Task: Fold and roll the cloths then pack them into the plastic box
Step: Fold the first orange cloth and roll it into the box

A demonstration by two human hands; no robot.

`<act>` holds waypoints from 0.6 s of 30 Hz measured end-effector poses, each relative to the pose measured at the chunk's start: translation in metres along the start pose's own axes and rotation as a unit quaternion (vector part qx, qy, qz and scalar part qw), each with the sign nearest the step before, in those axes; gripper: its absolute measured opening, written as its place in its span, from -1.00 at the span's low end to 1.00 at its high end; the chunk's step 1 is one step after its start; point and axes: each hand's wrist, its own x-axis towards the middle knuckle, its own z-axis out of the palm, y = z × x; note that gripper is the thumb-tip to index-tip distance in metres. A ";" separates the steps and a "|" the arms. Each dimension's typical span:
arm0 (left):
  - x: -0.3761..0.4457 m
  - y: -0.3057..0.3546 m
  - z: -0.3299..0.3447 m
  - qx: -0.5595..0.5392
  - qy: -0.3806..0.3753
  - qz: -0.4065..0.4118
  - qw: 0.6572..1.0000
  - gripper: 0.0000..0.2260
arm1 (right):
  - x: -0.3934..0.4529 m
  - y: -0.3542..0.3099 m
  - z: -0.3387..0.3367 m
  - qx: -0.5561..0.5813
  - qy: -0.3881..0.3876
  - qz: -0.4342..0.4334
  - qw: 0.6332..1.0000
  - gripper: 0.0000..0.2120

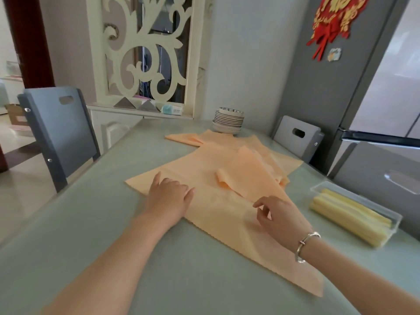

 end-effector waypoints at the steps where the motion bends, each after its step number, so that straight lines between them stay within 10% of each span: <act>1: -0.002 0.003 -0.007 0.023 0.030 0.002 0.999 -0.55 | 0.003 -0.001 0.003 -0.014 -0.010 -0.010 1.000 -0.79; 6: -0.008 -0.002 -0.008 -0.031 0.056 -0.006 0.998 -0.66 | 0.018 -0.033 0.031 -0.019 -0.105 -0.017 0.994 -0.59; 11: -0.011 -0.015 0.012 -0.070 -0.133 -0.024 0.988 -0.50 | 0.021 -0.051 0.057 -0.049 -0.129 -0.052 0.989 -0.46; 18: -0.006 -0.024 -0.009 0.045 -0.015 -0.124 0.991 -0.67 | 0.041 -0.053 0.052 0.043 -0.068 -0.185 0.979 -0.70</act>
